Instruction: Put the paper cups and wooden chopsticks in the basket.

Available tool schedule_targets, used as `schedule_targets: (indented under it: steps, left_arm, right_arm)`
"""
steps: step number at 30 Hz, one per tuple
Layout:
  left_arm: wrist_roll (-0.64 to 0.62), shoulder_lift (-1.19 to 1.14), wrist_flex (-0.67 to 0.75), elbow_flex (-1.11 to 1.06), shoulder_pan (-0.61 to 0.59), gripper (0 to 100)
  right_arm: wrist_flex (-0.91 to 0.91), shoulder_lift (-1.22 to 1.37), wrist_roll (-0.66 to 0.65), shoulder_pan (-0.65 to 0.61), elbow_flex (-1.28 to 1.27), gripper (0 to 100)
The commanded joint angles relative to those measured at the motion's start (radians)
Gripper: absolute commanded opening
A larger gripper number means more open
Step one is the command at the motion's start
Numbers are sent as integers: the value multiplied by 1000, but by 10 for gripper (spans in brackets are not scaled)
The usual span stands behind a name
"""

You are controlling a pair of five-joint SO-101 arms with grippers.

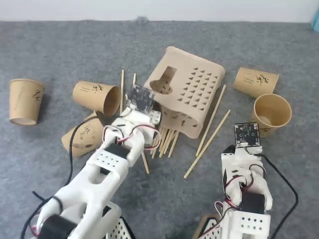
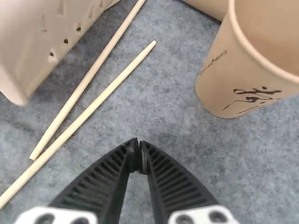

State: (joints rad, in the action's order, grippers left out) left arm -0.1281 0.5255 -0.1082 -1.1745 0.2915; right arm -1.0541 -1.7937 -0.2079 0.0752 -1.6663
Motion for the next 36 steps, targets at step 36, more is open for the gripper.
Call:
schedule_targets:
  steps: [36]
  left_arm:
    - [356, 218, -477, 142, -180, 246]
  right_arm:
    - [21, -19, -12, 16, -15, 9]
